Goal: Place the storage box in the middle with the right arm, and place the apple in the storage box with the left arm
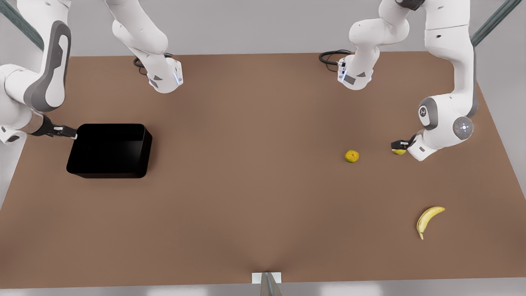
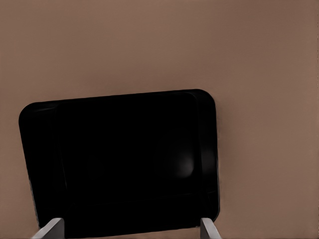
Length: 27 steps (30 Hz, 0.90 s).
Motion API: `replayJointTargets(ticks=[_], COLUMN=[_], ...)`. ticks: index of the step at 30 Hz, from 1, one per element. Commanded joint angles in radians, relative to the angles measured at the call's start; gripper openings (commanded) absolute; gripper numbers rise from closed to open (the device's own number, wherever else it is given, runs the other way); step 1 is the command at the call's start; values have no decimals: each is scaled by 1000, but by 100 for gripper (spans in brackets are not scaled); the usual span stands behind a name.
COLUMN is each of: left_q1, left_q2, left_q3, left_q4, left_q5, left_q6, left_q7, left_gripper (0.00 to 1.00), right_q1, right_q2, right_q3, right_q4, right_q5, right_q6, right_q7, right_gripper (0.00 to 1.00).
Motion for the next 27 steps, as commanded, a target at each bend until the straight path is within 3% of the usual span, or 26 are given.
replayJointTargets(ticks=[1, 10, 27], left_q1=[15, 98, 100], left_q2=[4, 58, 204], left_q3=[0, 23, 25], left_q4=[-2, -142, -102], left_q5=[0, 0, -13], left_q6=[6, 236, 268], left_q7=[5, 165, 163], left_gripper=[100, 100, 100], right_q1=[47, -111, -268], right_q2=[3, 199, 400], right_q3=[0, -2, 0], right_q4=[-7, -62, -131], right_q5=[0, -46, -253], right_q6=[10, 208, 433], right_q7=[0, 96, 78], right_gripper=[100, 100, 100])
